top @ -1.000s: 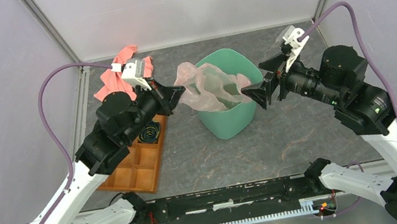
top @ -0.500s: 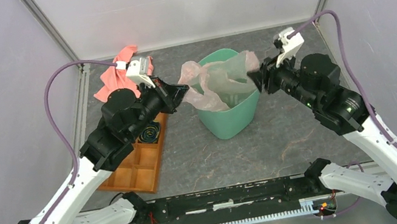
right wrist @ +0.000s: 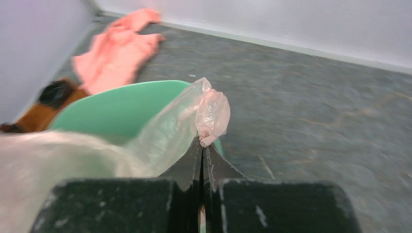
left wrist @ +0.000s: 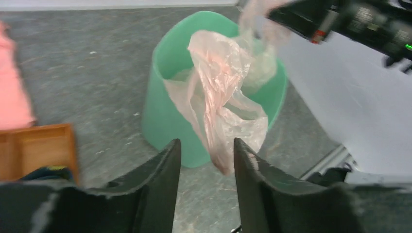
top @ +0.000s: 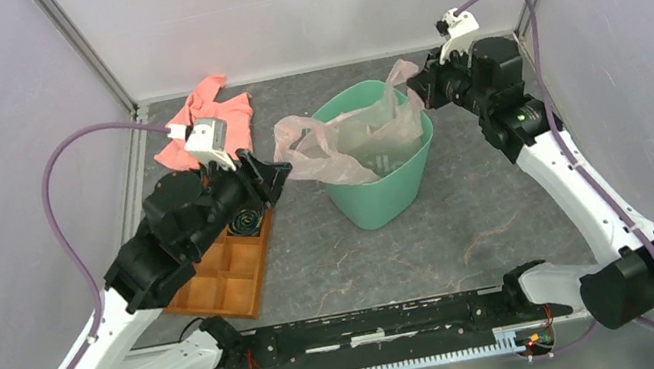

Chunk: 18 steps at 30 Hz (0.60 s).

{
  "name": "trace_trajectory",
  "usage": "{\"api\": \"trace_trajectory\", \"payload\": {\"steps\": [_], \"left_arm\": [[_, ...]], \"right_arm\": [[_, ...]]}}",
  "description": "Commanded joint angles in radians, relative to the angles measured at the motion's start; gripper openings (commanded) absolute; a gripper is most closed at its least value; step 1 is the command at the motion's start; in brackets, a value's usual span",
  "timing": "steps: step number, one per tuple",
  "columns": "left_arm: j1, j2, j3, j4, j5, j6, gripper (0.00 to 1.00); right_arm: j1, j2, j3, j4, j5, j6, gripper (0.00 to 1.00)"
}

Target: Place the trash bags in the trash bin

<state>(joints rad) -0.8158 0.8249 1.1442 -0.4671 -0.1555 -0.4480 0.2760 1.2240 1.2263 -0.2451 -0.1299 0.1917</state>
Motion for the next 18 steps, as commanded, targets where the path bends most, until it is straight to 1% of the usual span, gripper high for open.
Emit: {"api": "trace_trajectory", "payload": {"steps": [1,3,6,7,12,18], "left_arm": [[0.001,0.095,0.213,-0.282,-0.261,0.031,0.65],[0.001,0.121,0.292,-0.308,-0.207,0.053,0.81],[0.001,0.151,0.397,-0.28,-0.119,0.086,0.98],[0.001,0.168,0.429,-0.27,-0.109,0.101,1.0],[0.001,0.303,0.565,-0.286,-0.127,0.145,1.0],[0.001,0.484,0.706,-0.333,-0.065,0.164,1.0]], "right_arm": [[0.01,-0.094,-0.008,0.107,-0.29,0.065,0.01],[0.008,-0.102,-0.006,0.065,-0.29,0.042,0.01],[0.01,-0.092,0.026,0.008,-0.329,0.007,0.01],[0.009,-0.095,0.024,0.014,-0.338,0.007,0.01],[0.009,-0.098,0.024,0.03,-0.356,0.02,0.01],[0.009,-0.096,0.021,0.027,-0.375,0.02,0.01]]}}
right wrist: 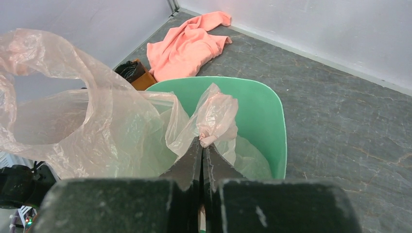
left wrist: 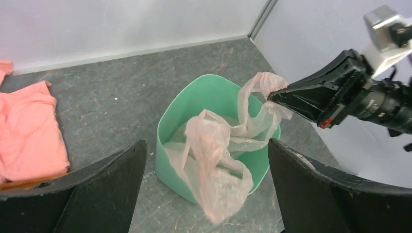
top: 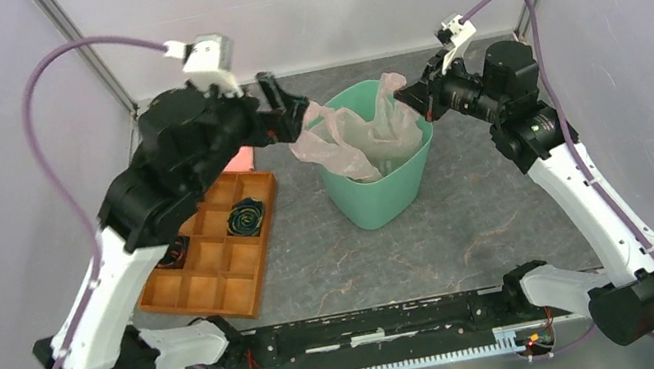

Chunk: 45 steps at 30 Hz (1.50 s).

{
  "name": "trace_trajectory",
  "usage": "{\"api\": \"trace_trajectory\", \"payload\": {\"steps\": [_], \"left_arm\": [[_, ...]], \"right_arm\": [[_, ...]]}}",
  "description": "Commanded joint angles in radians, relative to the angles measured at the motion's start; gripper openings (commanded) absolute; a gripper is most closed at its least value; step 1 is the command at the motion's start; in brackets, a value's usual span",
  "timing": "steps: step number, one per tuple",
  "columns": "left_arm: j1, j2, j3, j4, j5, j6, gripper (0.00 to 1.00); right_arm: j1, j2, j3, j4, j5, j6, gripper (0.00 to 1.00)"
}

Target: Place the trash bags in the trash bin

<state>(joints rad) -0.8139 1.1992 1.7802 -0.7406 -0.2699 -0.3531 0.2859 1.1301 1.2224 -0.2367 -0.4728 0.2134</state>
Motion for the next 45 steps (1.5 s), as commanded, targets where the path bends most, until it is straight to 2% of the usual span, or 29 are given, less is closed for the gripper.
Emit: {"api": "trace_trajectory", "payload": {"steps": [1,3,7,8,10,13,16,21,23,26,29,33,37,40,42,45], "left_arm": [[-0.001,0.13,0.078,-0.064,0.06,0.069,1.0],[-0.001,0.157,0.081,-0.063,0.079,0.068,0.99],[-0.001,0.181,0.085,-0.056,0.099,0.072,0.86],[-0.001,0.183,0.089,-0.055,0.098,0.072,0.78],[-0.001,0.18,0.101,-0.051,0.111,0.066,0.55],[-0.001,0.124,0.046,0.036,0.169,0.057,0.3],[-0.001,0.022,-0.105,0.206,0.301,0.046,0.17],[-0.002,-0.173,-0.383,0.517,0.764,0.029,0.1],[-0.002,-0.246,-0.502,0.559,0.81,0.048,0.07],[-0.002,-0.344,-0.637,0.535,0.793,0.095,0.02],[-0.002,-0.409,-0.767,0.54,0.828,0.091,0.02],[-0.002,-0.42,-0.894,0.57,0.987,0.02,0.06],[-0.002,-0.44,-1.006,0.684,1.115,-0.119,0.08],[-0.002,-0.49,-1.065,0.724,1.073,-0.161,0.09],[-0.002,-0.511,-1.068,0.631,0.925,-0.135,0.09],[-0.002,-0.48,-1.022,0.387,0.63,-0.095,0.1]], "right_arm": [[-0.001,-0.003,0.026,0.019,-0.033,-0.002,0.01],[-0.001,-0.006,0.025,0.024,-0.037,-0.002,0.01],[-0.001,-0.009,0.027,0.027,-0.031,0.0,0.01],[-0.001,-0.011,0.026,0.029,-0.028,0.001,0.01],[-0.002,-0.014,0.025,0.037,-0.023,0.004,0.01],[-0.001,-0.021,0.016,0.045,0.007,0.007,0.01],[-0.001,-0.019,0.012,0.046,0.051,0.024,0.01],[-0.015,0.004,0.039,0.009,0.166,0.085,0.0],[-0.039,0.022,0.054,-0.007,0.199,0.095,0.0],[-0.078,0.036,0.043,0.004,0.222,0.105,0.0],[-0.098,0.055,0.019,0.023,0.178,0.106,0.0],[-0.102,0.047,-0.025,0.028,0.164,0.089,0.04],[-0.117,0.05,-0.033,0.028,0.172,0.077,0.07],[-0.116,0.082,0.008,0.002,0.153,0.044,0.09],[-0.116,0.106,0.048,-0.027,0.153,0.014,0.09],[-0.116,0.146,0.098,-0.083,0.168,-0.035,0.1]]}}
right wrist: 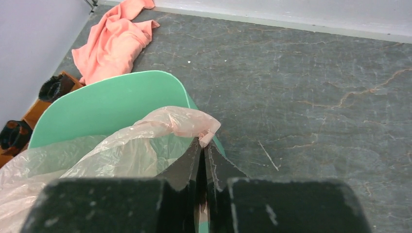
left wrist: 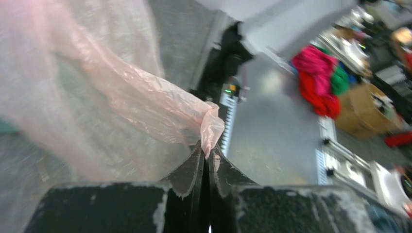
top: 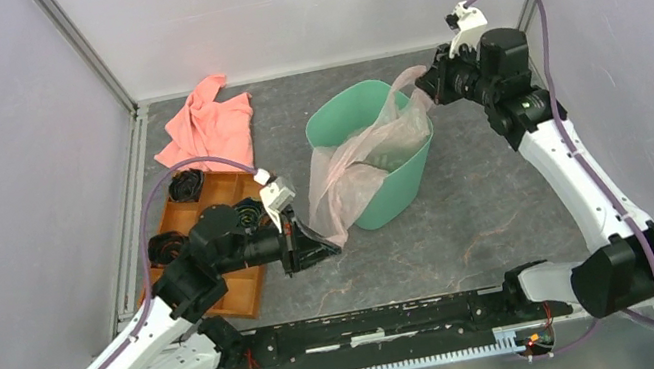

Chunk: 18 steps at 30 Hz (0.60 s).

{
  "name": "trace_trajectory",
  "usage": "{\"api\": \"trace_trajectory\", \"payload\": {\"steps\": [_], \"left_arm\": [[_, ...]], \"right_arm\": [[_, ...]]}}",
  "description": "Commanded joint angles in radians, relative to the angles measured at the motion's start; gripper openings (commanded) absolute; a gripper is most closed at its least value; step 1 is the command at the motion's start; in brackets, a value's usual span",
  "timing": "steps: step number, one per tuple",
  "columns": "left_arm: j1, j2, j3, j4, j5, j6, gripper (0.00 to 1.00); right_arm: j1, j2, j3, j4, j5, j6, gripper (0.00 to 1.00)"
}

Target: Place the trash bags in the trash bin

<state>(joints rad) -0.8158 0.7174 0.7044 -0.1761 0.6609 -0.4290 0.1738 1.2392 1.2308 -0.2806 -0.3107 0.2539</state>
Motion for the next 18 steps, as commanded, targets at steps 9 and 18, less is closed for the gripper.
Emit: {"api": "trace_trajectory", "payload": {"steps": [9,18], "left_arm": [[0.001,-0.031,0.125,-0.303,-0.535,-0.088,0.34],[-0.001,-0.333,0.181,-0.397,-0.865,-0.357,0.98]], "right_arm": [[-0.004,0.079,0.104,0.053,-0.099,0.038,0.13],[-0.004,0.025,0.087,0.029,-0.075,0.003,0.15]]}}
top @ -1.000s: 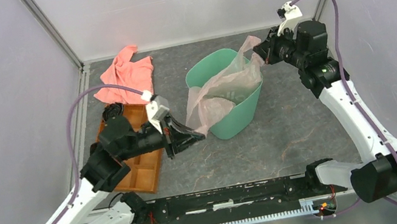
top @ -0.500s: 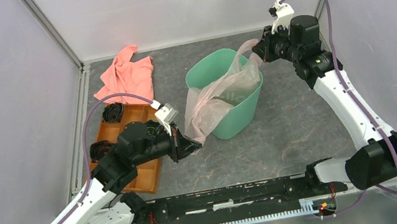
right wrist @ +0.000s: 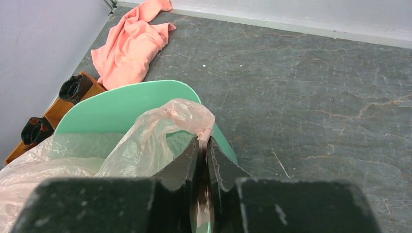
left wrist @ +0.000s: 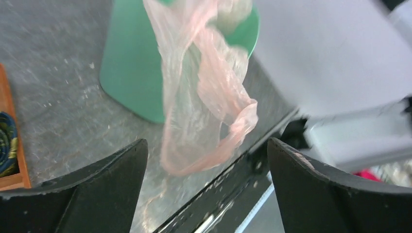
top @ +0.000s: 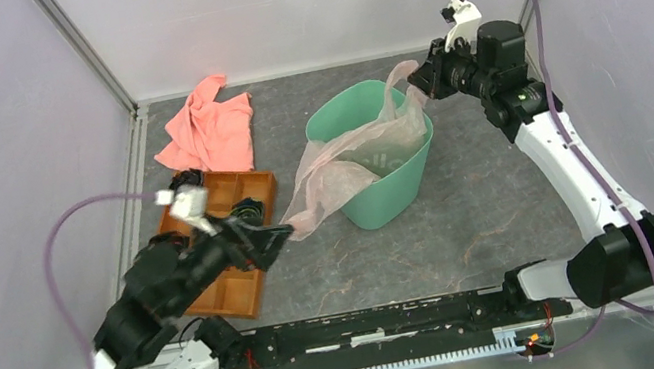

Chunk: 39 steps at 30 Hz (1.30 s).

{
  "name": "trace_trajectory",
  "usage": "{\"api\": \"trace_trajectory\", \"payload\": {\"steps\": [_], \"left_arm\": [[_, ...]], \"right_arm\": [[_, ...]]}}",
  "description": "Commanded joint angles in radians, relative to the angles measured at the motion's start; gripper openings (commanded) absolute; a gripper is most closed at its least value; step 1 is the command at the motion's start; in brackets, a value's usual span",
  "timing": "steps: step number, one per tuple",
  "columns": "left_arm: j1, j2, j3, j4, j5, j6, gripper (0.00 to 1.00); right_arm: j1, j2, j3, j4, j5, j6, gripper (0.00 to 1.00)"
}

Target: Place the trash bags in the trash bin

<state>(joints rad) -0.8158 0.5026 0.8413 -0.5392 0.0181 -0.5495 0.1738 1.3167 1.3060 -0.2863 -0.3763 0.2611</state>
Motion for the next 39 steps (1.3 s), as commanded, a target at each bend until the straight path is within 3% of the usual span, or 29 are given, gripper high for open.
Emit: {"api": "trace_trajectory", "payload": {"steps": [1,5,7,10,14,18,22,24,28,31,34,39], "left_arm": [[0.0,-0.12,0.055,-0.053,-0.243,-0.311,0.98],[0.0,-0.062,0.108,-0.187,-0.292,-0.708,1.0],[0.0,-0.033,0.121,-0.181,-0.248,-0.812,0.99],[0.0,0.023,0.154,-0.155,-0.175,-0.847,1.0],[0.0,0.102,0.209,-0.255,-0.135,-0.87,1.0],[0.0,0.138,0.144,-0.145,-0.05,-0.845,0.99],[0.0,0.184,0.086,-0.023,0.017,-0.78,0.78],[0.001,0.198,0.074,0.033,0.028,-0.669,0.63],[0.001,0.227,0.086,0.028,0.019,-0.472,0.23],[0.001,0.265,0.094,0.019,0.032,-0.356,0.03],[0.001,0.306,0.101,-0.004,0.026,-0.256,0.02],[0.002,0.359,0.116,-0.064,-0.159,-0.123,0.02]], "right_arm": [[-0.004,-0.058,0.006,0.035,-0.01,-0.003,0.15],[-0.004,-0.066,0.001,0.04,-0.029,0.008,0.16],[-0.003,-0.069,-0.001,0.045,-0.036,0.01,0.17],[-0.003,-0.073,-0.01,0.055,-0.036,0.012,0.17],[-0.004,-0.07,-0.01,0.061,-0.057,0.02,0.18],[-0.002,-0.075,-0.016,0.076,-0.062,0.03,0.18],[-0.004,-0.057,0.008,0.068,-0.019,0.005,0.22],[-0.004,-0.018,0.066,0.028,0.038,-0.024,0.22],[-0.002,0.04,0.115,0.045,0.051,-0.007,0.21],[-0.005,0.068,0.11,0.117,0.049,0.035,0.13],[-0.005,0.12,0.129,0.157,0.069,0.057,0.06],[-0.005,0.229,0.155,0.17,0.061,0.045,0.05]]}}
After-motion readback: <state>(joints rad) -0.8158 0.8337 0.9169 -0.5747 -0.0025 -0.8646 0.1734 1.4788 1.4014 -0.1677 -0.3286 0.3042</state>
